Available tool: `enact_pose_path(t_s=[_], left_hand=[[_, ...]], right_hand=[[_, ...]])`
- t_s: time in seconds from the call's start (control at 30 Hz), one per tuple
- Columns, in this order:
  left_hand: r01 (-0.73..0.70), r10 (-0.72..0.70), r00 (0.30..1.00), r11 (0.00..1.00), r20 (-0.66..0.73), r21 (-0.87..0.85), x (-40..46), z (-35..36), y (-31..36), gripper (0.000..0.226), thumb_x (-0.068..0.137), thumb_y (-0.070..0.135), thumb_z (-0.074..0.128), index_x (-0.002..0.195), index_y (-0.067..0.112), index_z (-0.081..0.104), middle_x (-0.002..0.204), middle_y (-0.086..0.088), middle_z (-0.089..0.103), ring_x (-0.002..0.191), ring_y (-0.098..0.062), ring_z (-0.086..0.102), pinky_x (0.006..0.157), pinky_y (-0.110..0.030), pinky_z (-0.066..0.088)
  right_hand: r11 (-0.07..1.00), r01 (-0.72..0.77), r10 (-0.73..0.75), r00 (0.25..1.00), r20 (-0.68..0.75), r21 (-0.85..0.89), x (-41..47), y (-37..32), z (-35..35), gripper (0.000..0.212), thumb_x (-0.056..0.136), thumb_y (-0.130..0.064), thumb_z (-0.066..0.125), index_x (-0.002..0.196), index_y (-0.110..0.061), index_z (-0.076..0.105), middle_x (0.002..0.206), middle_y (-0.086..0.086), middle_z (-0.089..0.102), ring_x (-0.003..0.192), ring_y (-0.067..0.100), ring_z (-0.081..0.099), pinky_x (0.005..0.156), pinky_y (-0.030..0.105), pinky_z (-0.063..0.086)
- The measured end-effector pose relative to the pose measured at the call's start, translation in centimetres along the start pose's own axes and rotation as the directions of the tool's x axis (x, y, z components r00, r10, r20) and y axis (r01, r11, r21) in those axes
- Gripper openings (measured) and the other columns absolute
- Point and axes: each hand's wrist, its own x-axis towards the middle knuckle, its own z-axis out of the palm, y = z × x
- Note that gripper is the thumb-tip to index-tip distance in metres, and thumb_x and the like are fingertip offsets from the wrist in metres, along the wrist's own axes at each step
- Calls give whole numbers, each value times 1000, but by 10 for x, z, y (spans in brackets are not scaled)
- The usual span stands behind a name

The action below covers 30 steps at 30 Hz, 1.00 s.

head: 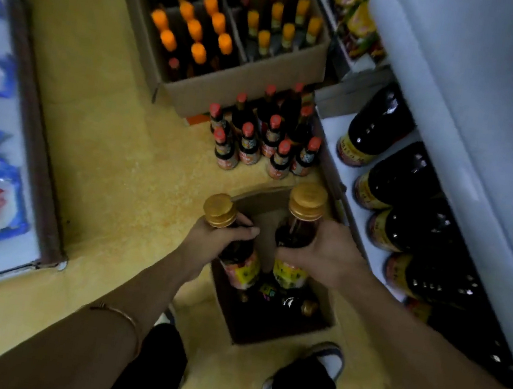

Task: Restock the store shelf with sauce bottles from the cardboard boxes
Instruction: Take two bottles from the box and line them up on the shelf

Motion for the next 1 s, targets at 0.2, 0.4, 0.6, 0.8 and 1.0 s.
enact_pose_path(t_s=[0.2, 0.4, 0.6, 0.8, 1.0], left_hand=[[-234, 222, 968, 967, 119, 101, -113, -22, 117, 18, 57, 19, 79, 71, 27, 70, 75, 14, 66, 82, -7, 59, 70, -24, 44], [-456, 435, 883, 885, 176, 98, -207, -30, 229, 18, 57, 11, 74, 71, 18, 66, 65, 19, 66, 66, 5, 59, 60, -11, 44], [-668, 608, 728, 734, 315, 127, -277, -41, 322, 12, 52, 22, 69, 64, 22, 68, 71, 10, 68, 74, -5, 61, 65, -20, 46], [-795, 702, 564, 605, 435, 54, -348, -38, 416, 19, 47, 15, 64, 64, 10, 69, 65, 9, 69, 68, -8, 63, 59, -16, 48], [-875, 749, 375, 481, 547, -58, -419, -18, 484, 10, 49, 16, 68, 59, 16, 70, 68, 0, 70, 66, -11, 64, 65, -25, 48]], right_hand=[[982, 127, -131, 991, -22, -136, -99, -114, -72, 27, 64, -42, 76, 70, -16, 67, 68, -2, 70, 67, 6, 66, 65, 40, 57], [948, 203, -240, 961, -134, -246, -196, -216, -147, 31, 65, -48, 78, 83, -29, 61, 78, -12, 67, 76, 0, 60, 63, 15, 47], [942, 174, -266, 908, -324, -286, -283, -290, -202, 26, 65, -46, 78, 76, -33, 58, 72, -14, 66, 69, -4, 60, 51, 10, 41], [964, 130, -246, 768, -592, -233, -371, -350, -245, 31, 65, -44, 79, 81, -23, 63, 81, -5, 70, 78, 9, 66, 69, 29, 57], [969, 136, -247, 597, -764, -207, -458, -389, -279, 28, 67, -43, 80, 84, -23, 69, 81, -6, 73, 78, 11, 68, 68, 32, 58]])
